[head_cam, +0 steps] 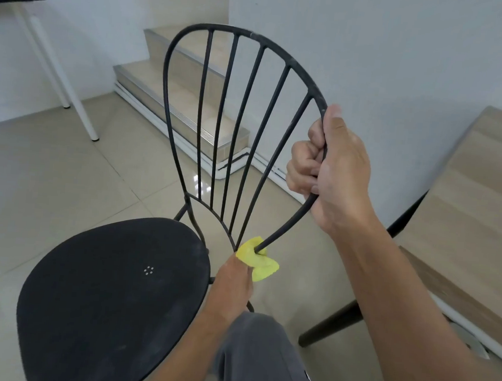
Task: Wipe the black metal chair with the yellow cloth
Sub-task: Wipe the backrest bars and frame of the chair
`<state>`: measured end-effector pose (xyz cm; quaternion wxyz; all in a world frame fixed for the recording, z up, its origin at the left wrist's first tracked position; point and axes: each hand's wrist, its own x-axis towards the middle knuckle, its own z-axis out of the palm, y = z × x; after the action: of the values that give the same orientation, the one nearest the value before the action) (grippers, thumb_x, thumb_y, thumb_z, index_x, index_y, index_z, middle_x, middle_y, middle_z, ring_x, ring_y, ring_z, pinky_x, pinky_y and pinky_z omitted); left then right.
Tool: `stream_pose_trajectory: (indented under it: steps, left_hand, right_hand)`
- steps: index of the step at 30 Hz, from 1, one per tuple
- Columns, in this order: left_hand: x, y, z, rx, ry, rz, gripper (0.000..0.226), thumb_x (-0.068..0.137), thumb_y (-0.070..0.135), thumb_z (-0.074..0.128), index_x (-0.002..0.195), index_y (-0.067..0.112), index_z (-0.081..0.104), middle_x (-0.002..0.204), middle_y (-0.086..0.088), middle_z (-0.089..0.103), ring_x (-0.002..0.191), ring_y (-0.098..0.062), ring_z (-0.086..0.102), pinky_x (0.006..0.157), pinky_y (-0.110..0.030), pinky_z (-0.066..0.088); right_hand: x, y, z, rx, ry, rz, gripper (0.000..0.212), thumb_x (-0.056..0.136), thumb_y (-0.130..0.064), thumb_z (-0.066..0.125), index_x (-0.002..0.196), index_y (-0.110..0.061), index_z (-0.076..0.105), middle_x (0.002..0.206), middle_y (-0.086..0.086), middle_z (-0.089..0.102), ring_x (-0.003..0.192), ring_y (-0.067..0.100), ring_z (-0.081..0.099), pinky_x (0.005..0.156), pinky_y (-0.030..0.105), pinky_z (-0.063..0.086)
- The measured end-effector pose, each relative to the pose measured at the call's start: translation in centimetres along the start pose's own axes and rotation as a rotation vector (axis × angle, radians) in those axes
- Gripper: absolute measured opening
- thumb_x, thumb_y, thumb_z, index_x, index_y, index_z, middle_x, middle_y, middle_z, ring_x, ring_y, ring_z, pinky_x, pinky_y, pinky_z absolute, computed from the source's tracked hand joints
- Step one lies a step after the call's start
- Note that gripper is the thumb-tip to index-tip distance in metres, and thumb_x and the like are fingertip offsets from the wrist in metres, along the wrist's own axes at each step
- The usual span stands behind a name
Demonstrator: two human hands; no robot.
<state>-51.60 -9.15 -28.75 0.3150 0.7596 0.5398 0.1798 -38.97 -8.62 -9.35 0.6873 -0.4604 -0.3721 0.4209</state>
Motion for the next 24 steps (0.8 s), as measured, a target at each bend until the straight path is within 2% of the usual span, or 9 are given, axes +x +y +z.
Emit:
stream_pose_trajectory:
  steps: [2,4,8,10,13,18,21,22,24]
  left_hand:
    - [-0.2,0.7,-0.7,-0.037,0.04,0.098,0.027,0.101,0.013,0.044,0.125,0.008,0.056,0.09,0.002,0.055,0.088,-0.022,0.064,0.065,-0.015,0.035]
    - [-0.1,1.2,-0.7,-0.088,0.09,0.199,0.03,0.099,0.011,0.047,0.127,0.014,0.055,0.096,0.002,0.062,0.086,-0.019,0.063,0.067,-0.015,0.041]
    - [0.1,-0.2,0.7,-0.026,0.0,-0.027,0.024,0.101,0.014,0.043,0.116,0.001,0.056,0.095,-0.019,0.065,0.091,-0.034,0.065,0.07,-0.035,0.048]
    - [0.2,-0.9,1.1,-0.005,-0.048,-0.035,0.026,0.102,0.015,0.041,0.118,0.001,0.055,0.09,-0.013,0.06,0.087,-0.029,0.063,0.067,-0.03,0.044]
    - [0.3,-0.9,0.6,-0.005,0.0,0.047,0.027,0.101,0.016,0.043,0.124,0.009,0.054,0.086,0.004,0.054,0.074,-0.014,0.054,0.063,-0.018,0.036]
    - [0.6,0.0,0.2,-0.084,0.05,0.238,0.032,0.097,0.012,0.048,0.127,0.02,0.052,0.098,0.002,0.065,0.083,-0.018,0.064,0.073,-0.03,0.053]
    - [0.2,0.2,0.2,-0.123,0.0,0.112,0.028,0.098,0.011,0.047,0.126,0.015,0.053,0.09,0.005,0.059,0.078,-0.016,0.06,0.065,-0.014,0.046]
    - [0.1,0.1,0.2,-0.123,0.004,0.067,0.028,0.1,0.011,0.045,0.127,0.012,0.053,0.087,0.006,0.055,0.077,-0.018,0.059,0.061,-0.012,0.043]
    - [-0.3,-0.2,0.2,-0.121,0.006,0.089,0.028,0.1,0.011,0.045,0.127,0.015,0.053,0.091,0.007,0.057,0.086,-0.02,0.064,0.067,-0.012,0.044]
  right_hand:
    - [-0.1,0.2,0.1,-0.006,-0.006,-0.011,0.046,0.109,-0.041,0.026,0.068,-0.021,0.02,0.052,-0.002,0.015,0.044,0.011,0.011,0.048,0.028,0.009]
    - [-0.1,0.4,0.0,-0.017,-0.007,-0.021,0.045,0.109,-0.041,0.026,0.07,-0.021,0.018,0.052,-0.002,0.015,0.044,0.011,0.011,0.048,0.027,0.009]
    - [-0.1,0.4,0.0,-0.027,-0.001,-0.019,0.045,0.109,-0.041,0.025,0.068,-0.021,0.02,0.051,-0.003,0.016,0.044,0.011,0.01,0.048,0.027,0.009]
    - [0.0,0.3,0.1,-0.039,0.014,-0.02,0.045,0.109,-0.04,0.025,0.068,-0.021,0.021,0.051,-0.003,0.016,0.044,0.011,0.011,0.048,0.027,0.009]
    - [-0.1,0.3,0.2,-0.042,0.022,-0.024,0.044,0.108,-0.04,0.025,0.068,-0.021,0.021,0.052,-0.003,0.015,0.044,0.011,0.011,0.048,0.027,0.01]
    - [-0.1,0.6,0.2,-0.042,0.026,-0.023,0.044,0.107,-0.043,0.025,0.07,-0.021,0.02,0.054,0.0,0.014,0.046,0.013,0.01,0.049,0.032,0.009]
    - [0.0,0.6,0.1,-0.031,0.03,-0.021,0.044,0.107,-0.044,0.025,0.069,-0.022,0.021,0.052,-0.001,0.014,0.044,0.012,0.011,0.048,0.027,0.011]
    - [0.0,0.5,0.1,-0.034,0.03,-0.022,0.045,0.107,-0.044,0.025,0.068,-0.022,0.022,0.051,-0.002,0.015,0.043,0.011,0.012,0.047,0.024,0.012]
    - [-0.1,0.5,0.1,-0.036,0.02,-0.023,0.046,0.107,-0.044,0.024,0.068,-0.022,0.023,0.05,-0.003,0.017,0.042,0.01,0.013,0.046,0.022,0.014]
